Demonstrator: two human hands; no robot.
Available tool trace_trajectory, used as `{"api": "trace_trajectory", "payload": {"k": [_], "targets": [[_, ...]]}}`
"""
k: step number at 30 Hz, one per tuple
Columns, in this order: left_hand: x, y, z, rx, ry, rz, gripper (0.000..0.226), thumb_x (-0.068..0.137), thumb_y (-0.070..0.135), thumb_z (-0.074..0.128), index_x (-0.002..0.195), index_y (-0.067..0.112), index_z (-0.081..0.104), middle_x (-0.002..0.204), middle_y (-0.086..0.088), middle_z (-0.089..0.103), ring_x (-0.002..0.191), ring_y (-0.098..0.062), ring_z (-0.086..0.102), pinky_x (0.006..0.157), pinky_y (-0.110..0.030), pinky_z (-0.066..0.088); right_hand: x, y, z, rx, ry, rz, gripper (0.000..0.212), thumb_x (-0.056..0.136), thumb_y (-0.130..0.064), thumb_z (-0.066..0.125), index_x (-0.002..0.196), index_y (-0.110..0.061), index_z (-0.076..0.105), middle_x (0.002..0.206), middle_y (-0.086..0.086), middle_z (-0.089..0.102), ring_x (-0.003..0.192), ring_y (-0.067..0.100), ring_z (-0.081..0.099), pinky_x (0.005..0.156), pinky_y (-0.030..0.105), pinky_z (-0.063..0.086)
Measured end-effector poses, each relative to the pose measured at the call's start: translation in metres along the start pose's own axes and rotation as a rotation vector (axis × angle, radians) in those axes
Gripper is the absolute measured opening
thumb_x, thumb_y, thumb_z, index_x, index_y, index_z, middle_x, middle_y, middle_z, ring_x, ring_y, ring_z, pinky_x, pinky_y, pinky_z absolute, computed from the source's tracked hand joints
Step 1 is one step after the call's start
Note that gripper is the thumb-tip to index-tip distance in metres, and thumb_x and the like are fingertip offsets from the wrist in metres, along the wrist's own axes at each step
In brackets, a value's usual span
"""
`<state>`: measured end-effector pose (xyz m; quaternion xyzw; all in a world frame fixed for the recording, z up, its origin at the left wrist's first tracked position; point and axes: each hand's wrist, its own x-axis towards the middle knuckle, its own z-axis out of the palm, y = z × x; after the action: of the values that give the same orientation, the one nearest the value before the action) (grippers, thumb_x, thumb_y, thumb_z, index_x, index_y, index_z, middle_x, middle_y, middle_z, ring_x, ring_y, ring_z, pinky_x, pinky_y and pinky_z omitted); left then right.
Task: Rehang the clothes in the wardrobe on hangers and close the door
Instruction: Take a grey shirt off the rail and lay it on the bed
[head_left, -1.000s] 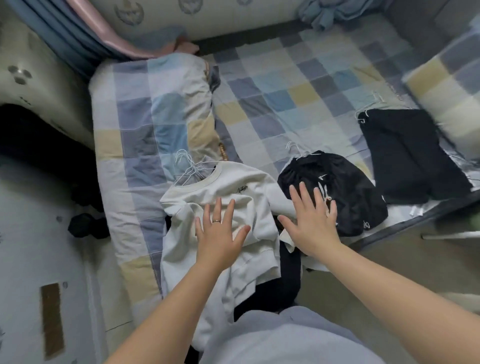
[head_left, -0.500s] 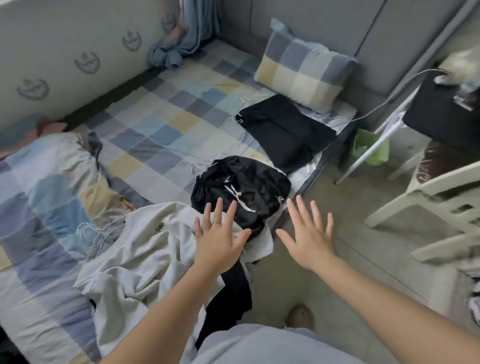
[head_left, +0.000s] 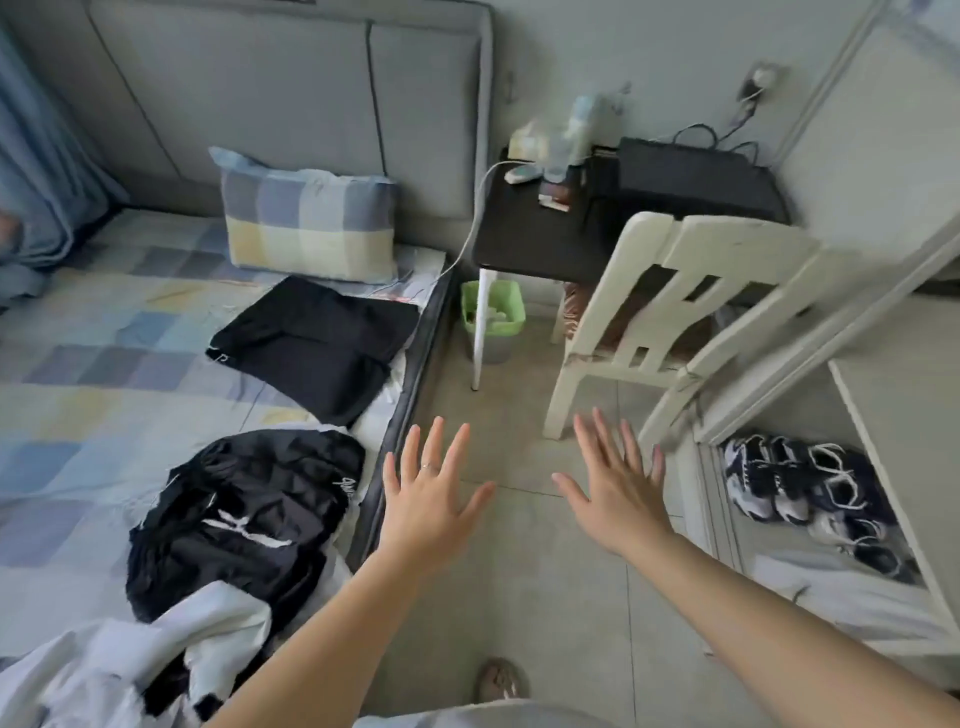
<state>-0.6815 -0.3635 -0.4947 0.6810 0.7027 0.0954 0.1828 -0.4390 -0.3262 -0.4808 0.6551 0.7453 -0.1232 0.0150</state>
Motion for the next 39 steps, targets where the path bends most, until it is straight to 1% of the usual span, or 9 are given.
{"api": "trace_trajectory", "payload": {"k": [6,10,15,18,20,24,27,32,39], "targets": [[0.071,0.101,0.019,0.066,-0.09,0.257,0.082,0.085,0.08,0.01,0.156,0.043,-0.004,0.167,0.007,-0.01,0.151,-0.021,-0.02,0.121,-0.053,-0.009,-0.006,0.098,-0.023,0.046,0.077,0.22,0.075,0.093,-0.07,0.017,0.151,-0.04,-0.02,0.161,-0.014,-0.024,0.15,0.02,-0.018,0.117,0.058,-0.009],[0.115,0.161,0.037,0.109,-0.156,0.447,0.082,0.081,0.084,-0.004,0.152,0.046,-0.015,0.166,0.008,-0.015,0.15,-0.022,-0.024,0.12,-0.054,-0.013,-0.012,0.146,-0.032,0.072,0.137,0.368,0.074,0.095,-0.068,0.021,0.152,-0.041,-0.019,0.162,-0.013,-0.02,0.15,0.02,-0.019,0.117,0.058,-0.01],[0.184,0.243,0.057,0.132,-0.224,0.692,0.079,0.084,0.082,-0.002,0.151,0.046,-0.023,0.163,0.008,-0.024,0.147,-0.024,-0.032,0.119,-0.055,-0.016,-0.002,0.204,-0.054,0.051,0.191,0.578,0.072,0.096,-0.067,0.018,0.152,-0.04,-0.019,0.163,-0.012,-0.02,0.15,0.022,-0.018,0.117,0.057,-0.008],[0.23,0.299,0.06,0.149,-0.227,0.876,0.079,0.085,0.082,-0.003,0.152,0.043,-0.022,0.163,0.006,-0.025,0.147,-0.026,-0.032,0.119,-0.056,-0.015,0.01,0.234,-0.077,-0.025,0.277,0.696,0.072,0.097,-0.065,0.022,0.156,-0.035,-0.007,0.165,-0.009,-0.01,0.152,0.025,-0.007,0.118,0.06,-0.001],[0.258,0.34,0.057,0.145,-0.213,0.987,0.08,0.085,0.081,-0.003,0.154,0.041,-0.016,0.165,0.004,-0.02,0.148,-0.026,-0.028,0.118,-0.054,-0.016,0.018,0.253,-0.098,-0.051,0.317,0.776,0.072,0.097,-0.065,0.022,0.157,-0.033,0.0,0.166,-0.008,-0.005,0.152,0.026,-0.001,0.117,0.061,0.003],[0.31,0.431,0.041,0.078,-0.175,1.177,0.076,0.09,0.078,0.006,0.155,0.043,-0.014,0.166,0.007,-0.015,0.149,-0.021,-0.025,0.119,-0.051,-0.014,0.032,0.291,-0.153,-0.117,0.387,0.892,0.075,0.092,-0.069,0.008,0.155,-0.035,-0.011,0.164,-0.009,-0.015,0.152,0.028,-0.006,0.116,0.062,0.003],[0.339,0.501,0.019,0.009,-0.113,1.307,0.075,0.092,0.076,0.009,0.156,0.042,-0.009,0.167,0.005,-0.011,0.15,-0.021,-0.023,0.118,-0.049,-0.014,0.035,0.313,-0.208,-0.209,0.501,0.969,0.073,0.094,-0.066,0.018,0.157,-0.031,0.003,0.166,-0.007,-0.002,0.152,0.03,0.006,0.116,0.062,0.01],[0.36,0.613,-0.033,-0.106,0.037,1.462,0.078,0.09,0.076,0.008,0.158,0.038,0.004,0.168,0.005,0.001,0.154,-0.026,-0.007,0.121,-0.051,-0.002,0.025,0.344,-0.303,-0.36,0.628,1.028,0.072,0.094,-0.068,0.007,0.154,-0.036,-0.014,0.162,-0.013,-0.02,0.152,0.023,-0.013,0.119,0.058,-0.004],[0.358,0.751,-0.1,-0.257,0.192,1.684,0.072,0.096,0.071,0.018,0.157,0.04,-0.002,0.168,0.004,-0.003,0.153,-0.024,-0.011,0.121,-0.054,-0.002,0.001,0.377,-0.431,-0.591,0.761,1.078,0.074,0.095,-0.066,0.017,0.157,-0.034,-0.007,0.164,-0.012,-0.014,0.152,0.024,-0.01,0.119,0.059,0.002]]}}
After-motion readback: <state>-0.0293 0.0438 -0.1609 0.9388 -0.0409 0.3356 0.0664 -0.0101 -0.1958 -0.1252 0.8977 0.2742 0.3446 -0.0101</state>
